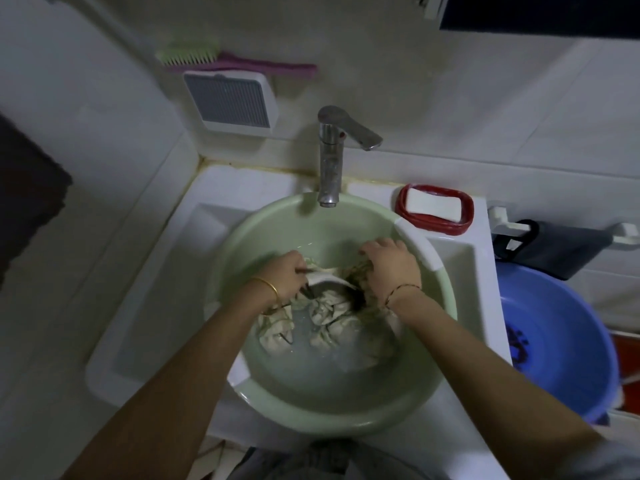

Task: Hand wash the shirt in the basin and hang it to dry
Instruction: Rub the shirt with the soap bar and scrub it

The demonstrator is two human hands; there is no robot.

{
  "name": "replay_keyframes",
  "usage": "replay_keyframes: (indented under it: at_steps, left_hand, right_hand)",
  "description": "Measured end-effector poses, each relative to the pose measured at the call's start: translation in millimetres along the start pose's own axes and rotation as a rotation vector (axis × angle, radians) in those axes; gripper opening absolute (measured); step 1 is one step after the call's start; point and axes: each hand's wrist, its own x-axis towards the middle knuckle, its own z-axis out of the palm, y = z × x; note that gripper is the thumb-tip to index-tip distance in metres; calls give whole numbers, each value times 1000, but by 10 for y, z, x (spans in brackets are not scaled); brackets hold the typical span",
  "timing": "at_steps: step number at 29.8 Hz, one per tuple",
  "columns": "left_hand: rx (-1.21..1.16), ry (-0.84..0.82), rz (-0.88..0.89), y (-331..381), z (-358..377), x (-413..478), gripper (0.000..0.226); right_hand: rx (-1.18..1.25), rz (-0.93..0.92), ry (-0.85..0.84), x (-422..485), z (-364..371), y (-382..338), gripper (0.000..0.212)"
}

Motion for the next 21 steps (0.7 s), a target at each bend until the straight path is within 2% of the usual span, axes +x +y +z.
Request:
replay_keyframes:
  at_steps: [2,4,6,9,13,15,18,20,21]
  left_hand:
    - [-96,48,6,81,-143,-15,10]
    - [-211,76,16,187,-270,-71,20]
    - [-367,81,46,301,-383,-172,27]
    - [-574,96,123,472,-571,-383,32]
    - [-732,105,67,576,-862,-677,17]
    - [-572,117,86,538,-990,-821,14]
    - [-97,94,67,422,-1096,-922,41]
    - [217,64,62,311,-1077,-896,54]
    - [340,80,72,245,-1046,-852,53]
  right_hand:
    - [112,-71,73,-69,-22,-95,38]
    - [319,-119,-25,-138,-45,-199,35]
    - [420,-115,-134,-191,-56,-259,40]
    - [377,-110,-164,-219,-41,-240,40]
    - [324,-58,-194,-210,-139,-160,23]
    - [498,-22,-100,-213,-312,-145,12]
    - [721,-1,121,-236,-632,-151,11]
    - [755,-42,98,-293,-773,-164,2]
    - [717,-64,24,-334,-810,-172,10]
